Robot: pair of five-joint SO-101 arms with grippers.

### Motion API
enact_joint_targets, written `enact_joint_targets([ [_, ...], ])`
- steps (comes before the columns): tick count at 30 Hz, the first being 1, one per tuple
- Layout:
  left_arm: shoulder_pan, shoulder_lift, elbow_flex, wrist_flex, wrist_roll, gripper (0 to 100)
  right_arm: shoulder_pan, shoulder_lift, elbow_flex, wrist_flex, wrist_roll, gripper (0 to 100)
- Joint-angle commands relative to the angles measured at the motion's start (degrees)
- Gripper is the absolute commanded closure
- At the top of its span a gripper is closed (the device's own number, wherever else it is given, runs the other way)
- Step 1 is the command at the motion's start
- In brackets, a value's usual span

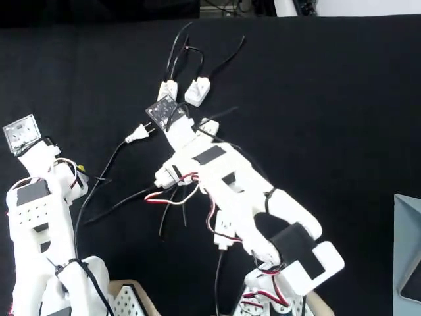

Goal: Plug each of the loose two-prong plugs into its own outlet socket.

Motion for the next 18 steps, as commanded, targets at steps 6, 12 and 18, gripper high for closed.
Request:
enact_joint_targets([
  [6, 0.0, -0.9, -0.3, -1.1, 0.1, 81, -0.9, -7.5, -1.5, 8.4, -0.2, 74.9],
  [12, 0.0, -0.8, -0.3, -1.1, 0.1, 81, -1.8, -14.6, -3.8, 13.5, -0.1, 73.3],
  [18, 0.1, -0.9, 0.8, -4.0, 0.1, 81, -5.4, -22.5, -5.6, 26.5, -0.4, 73.3],
])
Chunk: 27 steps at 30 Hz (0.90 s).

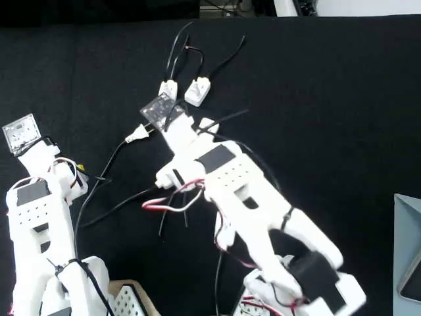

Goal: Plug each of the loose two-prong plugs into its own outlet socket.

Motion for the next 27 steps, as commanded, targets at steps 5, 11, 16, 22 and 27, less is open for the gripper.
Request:
enact_joint_targets([
  [5, 6.4, -0.7, 0.4, -2.7, -5.4, 81, 0.7, -11.3, -2.8, 17.0, -0.5, 86.1],
  [11, 12.8, -0.6, -2.9, -1.1, -13.7, 75, 14.2, -19.4, -1.4, 27.8, -0.5, 96.6],
  [16, 17.4, 2.9, -12.7, 9.3, -23.3, 72, 28.4, -24.2, 5.2, 26.0, 0.2, 98.1],
  [22, 24.3, 19.2, -25.0, 17.0, -30.6, 72, 33.7, -24.7, 17.1, 13.0, 1.1, 98.1],
  [27, 29.4, 34.5, -36.5, 20.9, -31.3, 72, 33.4, -24.7, 22.5, 6.1, 1.1, 98.1],
])
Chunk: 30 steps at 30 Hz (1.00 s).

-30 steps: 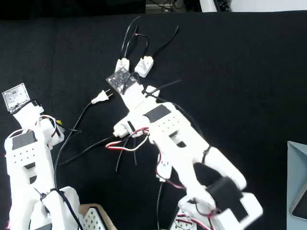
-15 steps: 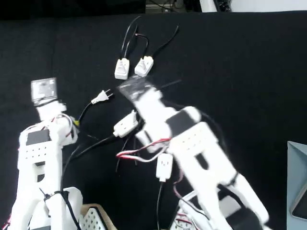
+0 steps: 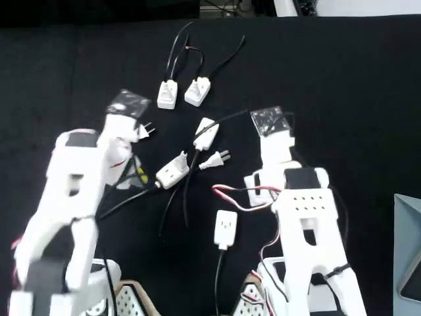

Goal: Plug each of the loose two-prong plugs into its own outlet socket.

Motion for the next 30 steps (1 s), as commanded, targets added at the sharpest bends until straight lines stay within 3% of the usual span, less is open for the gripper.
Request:
enact_joint_targets([
  [1, 4.0, 8.9, -10.6, 2.5, -0.8, 72, 0.8, -1.2, 0.4, -3.3, 0.2, 98.1],
  [17, 12.0, 32.1, -29.6, 4.6, -0.6, 72, 0.7, -1.2, 0.7, -3.6, 0.2, 98.1],
  [25, 11.6, 35.5, -32.3, 1.4, -0.4, 98, 0.7, -1.2, 0.8, -3.6, 0.3, 98.1],
  [30, 10.5, 35.1, -32.3, 1.4, -0.4, 97, 0.7, -1.2, 0.8, -3.6, 0.3, 98.1],
])
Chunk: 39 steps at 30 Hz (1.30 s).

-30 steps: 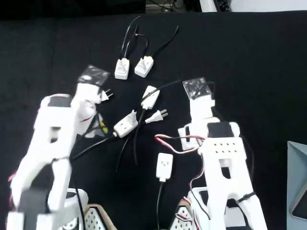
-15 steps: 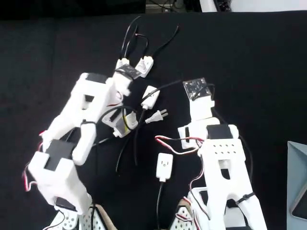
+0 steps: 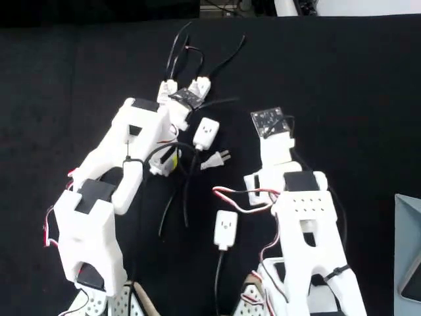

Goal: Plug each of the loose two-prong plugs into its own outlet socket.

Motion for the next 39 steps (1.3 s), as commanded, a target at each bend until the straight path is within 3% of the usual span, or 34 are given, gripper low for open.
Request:
enact_joint_targets([
  [1, -1.5, -1.6, -3.0, -0.8, -0.1, 97, 0.4, -1.2, -0.1, -0.9, 0.4, 98.1],
  [13, -15.5, -9.7, -9.8, -2.7, -0.3, 97, 0.0, -1.2, 0.0, -0.9, 0.3, 98.1],
  [21, -18.8, 2.9, -18.5, -10.5, -0.2, 97, -2.4, -1.2, 3.4, -5.2, 0.4, 98.1],
  [27, -19.6, 14.8, -29.7, -10.2, -0.2, 96, -2.3, -1.2, 3.9, -5.8, 0.4, 98.1],
  [32, -20.7, 18.2, -37.4, -1.6, 2.7, 72, -2.2, -1.2, 3.9, -5.8, 0.6, 98.1],
  [34, -21.7, 17.8, -40.1, 0.2, 7.1, 72, -2.2, -1.2, 3.9, -5.8, 0.6, 98.1],
  [39, -22.3, 17.7, -48.3, 9.0, 5.5, 72, -2.2, -1.2, 4.0, -5.7, 0.6, 98.1],
])
